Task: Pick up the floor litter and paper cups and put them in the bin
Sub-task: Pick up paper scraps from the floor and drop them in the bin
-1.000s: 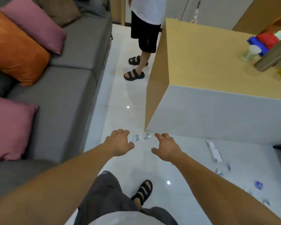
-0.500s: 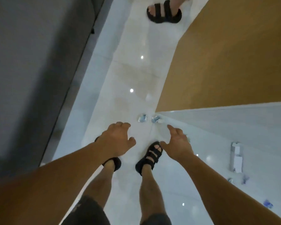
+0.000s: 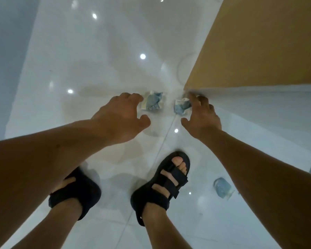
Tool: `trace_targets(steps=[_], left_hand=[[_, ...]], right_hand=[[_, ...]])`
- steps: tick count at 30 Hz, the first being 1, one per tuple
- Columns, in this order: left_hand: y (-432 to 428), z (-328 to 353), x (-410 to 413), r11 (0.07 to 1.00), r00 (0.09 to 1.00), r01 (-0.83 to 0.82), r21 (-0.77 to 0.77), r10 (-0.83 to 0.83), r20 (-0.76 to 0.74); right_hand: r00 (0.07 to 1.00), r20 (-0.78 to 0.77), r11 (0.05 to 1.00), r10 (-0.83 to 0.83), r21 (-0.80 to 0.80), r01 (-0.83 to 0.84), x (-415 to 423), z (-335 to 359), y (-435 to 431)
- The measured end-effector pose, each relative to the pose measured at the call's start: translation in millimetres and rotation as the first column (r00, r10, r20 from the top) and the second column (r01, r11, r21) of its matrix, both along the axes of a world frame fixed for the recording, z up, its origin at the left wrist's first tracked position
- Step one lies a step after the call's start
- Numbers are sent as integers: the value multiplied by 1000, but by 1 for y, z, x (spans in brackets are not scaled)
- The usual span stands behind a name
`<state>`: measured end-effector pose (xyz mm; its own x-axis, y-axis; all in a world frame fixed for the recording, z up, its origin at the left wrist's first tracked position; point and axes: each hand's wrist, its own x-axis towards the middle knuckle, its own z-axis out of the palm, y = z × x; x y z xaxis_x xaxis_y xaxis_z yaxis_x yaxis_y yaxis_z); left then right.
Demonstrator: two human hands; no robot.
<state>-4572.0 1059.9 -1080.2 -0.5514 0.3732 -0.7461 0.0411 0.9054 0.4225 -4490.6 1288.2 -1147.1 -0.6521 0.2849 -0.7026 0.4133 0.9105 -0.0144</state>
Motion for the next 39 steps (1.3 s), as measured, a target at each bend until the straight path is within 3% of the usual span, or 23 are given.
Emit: trace_targets(steps=[4,9,11,14,18,21,25,28,31,34,37,39], left_hand=[[3,-25,13,999,999,40,9,-40,18],[-6,6,23,1000,997,30,4,-30,74],[-8,26,22,997,991,-52,63,44,126],[-8,53,16,934,920,-316,164,259,294],[-17,69,9,701,656,-700,138,555,511],[-32,69,9,619,596,-775,127,651,471],[-52,52,17,673,654,-735,78,675,340],[-65,33,18,738,723,-675,29,652,229],[-83,12,18,833,821,-553,-26,549,155],[-100,-4,18,895,879,-441,-69,446,169],[-112,-13,13,920,902,-386,-66,391,181],[-116,-11,5,917,898,-396,-54,399,183]], right_hand=[[989,-149,999,-12,-33,7,11,-22,-3],[954,-179,914,-239,-374,159,25,27,-48],[941,-220,862,-258,-493,121,26,61,-71],[910,-280,801,-307,-592,88,21,97,-95],[863,-339,744,-375,-665,62,4,116,-117],[871,-279,679,-404,-729,82,-3,117,-134],[903,-244,642,-353,-766,44,1,104,-147],[947,-232,713,-222,-701,-5,-3,79,-136],[928,-360,922,97,-319,-220,-21,39,-106],[915,-227,935,334,-43,-352,-41,1,-83],[899,-143,906,415,-28,-423,-45,-24,-83],[921,-162,925,354,-83,-370,-45,-26,-90]])
